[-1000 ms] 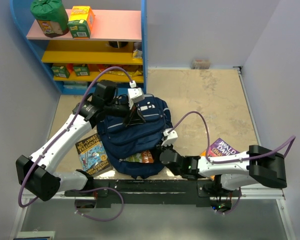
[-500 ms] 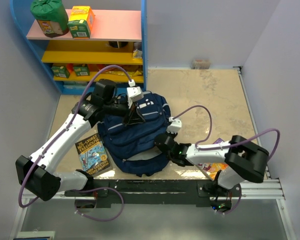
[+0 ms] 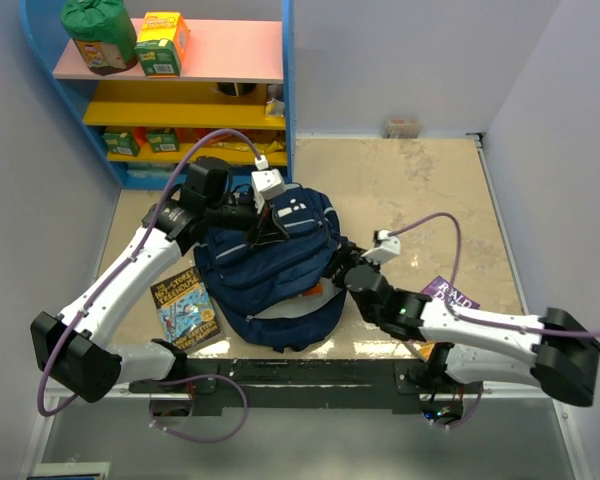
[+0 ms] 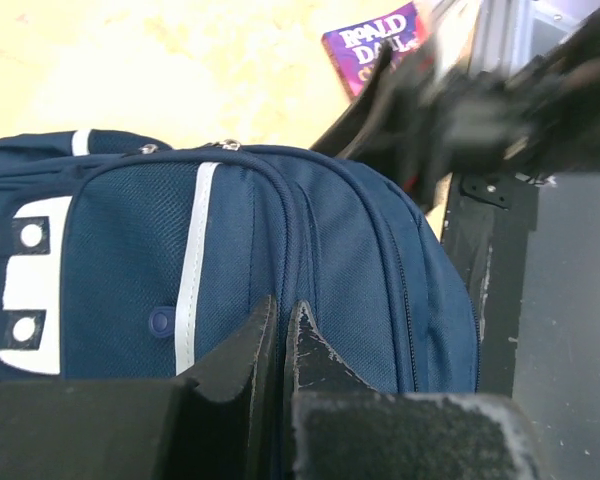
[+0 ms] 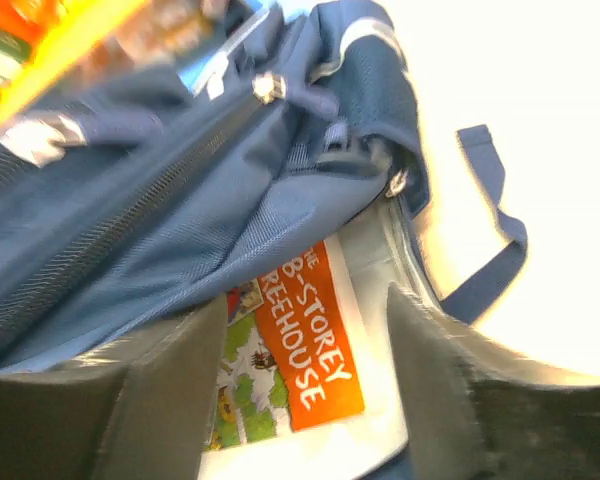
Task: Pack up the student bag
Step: Place the book in the student bag.
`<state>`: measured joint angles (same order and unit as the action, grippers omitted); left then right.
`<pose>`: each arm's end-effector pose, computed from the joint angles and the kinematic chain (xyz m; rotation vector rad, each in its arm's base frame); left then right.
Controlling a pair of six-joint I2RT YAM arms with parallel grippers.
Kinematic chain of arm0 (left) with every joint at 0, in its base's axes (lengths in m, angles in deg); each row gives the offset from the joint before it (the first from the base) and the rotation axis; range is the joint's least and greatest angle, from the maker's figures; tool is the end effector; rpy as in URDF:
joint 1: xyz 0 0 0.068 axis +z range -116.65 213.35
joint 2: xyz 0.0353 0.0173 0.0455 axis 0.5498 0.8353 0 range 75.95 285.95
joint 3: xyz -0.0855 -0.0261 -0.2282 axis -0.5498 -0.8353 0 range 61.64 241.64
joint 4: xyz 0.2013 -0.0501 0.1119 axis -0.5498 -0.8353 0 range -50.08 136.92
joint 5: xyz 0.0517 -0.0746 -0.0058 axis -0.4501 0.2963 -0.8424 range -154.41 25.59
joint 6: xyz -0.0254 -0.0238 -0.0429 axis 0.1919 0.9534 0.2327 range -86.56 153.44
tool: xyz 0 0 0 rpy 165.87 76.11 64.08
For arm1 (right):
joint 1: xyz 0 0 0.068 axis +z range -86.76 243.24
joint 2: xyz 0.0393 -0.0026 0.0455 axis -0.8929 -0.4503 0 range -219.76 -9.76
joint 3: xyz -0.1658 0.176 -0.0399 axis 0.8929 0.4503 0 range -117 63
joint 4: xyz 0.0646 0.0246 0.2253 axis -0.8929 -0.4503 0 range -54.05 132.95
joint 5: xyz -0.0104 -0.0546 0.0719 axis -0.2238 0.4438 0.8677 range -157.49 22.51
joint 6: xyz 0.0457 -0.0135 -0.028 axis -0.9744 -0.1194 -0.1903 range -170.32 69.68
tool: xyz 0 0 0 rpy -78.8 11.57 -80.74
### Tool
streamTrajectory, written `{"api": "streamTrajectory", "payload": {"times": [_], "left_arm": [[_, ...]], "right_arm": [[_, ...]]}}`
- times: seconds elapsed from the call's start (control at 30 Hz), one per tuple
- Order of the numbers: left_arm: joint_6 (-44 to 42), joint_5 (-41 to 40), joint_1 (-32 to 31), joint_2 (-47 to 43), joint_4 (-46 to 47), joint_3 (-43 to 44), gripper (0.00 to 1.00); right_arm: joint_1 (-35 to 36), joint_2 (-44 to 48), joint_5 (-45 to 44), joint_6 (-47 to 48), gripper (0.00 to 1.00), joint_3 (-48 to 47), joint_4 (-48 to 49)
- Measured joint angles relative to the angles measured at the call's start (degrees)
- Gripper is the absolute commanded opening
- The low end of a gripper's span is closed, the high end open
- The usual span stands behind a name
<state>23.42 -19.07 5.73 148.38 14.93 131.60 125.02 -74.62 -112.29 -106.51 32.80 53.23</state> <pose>0.2104 -0.1402 0.3315 1.1105 1.8318 -1.0321 0.1295 0.1854 0.2106 0.4012 1.8748 0.6303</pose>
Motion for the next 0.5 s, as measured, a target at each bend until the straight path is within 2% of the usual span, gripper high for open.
{"api": "streamTrajectory", "payload": {"times": [0.03, 0.07, 0.27, 0.5], "left_arm": [[0.1, -0.7, 0.0, 0.0, 0.0, 0.0, 0.0], [0.2, -1.2, 0.1, 0.0, 0.1, -0.1, 0.0], [0.4, -1.4, 0.6, -0.1, 0.6, -0.6, 0.0], [0.0, -1.2, 0.6, -0.7, 0.7, -1.3, 0.0]], "right_arm": [[-0.1, 2.9, -0.7, -0.9, 0.94, -0.2, -2.2], [-0.2, 5.3, -1.2, -2.9, 0.99, -0.7, -5.6], [-1.6, 7.1, -0.4, -15.9, 0.99, -4.6, -29.6], [-11.4, 2.1, 4.4, -22.9, 0.99, -10.4, -51.3]]}}
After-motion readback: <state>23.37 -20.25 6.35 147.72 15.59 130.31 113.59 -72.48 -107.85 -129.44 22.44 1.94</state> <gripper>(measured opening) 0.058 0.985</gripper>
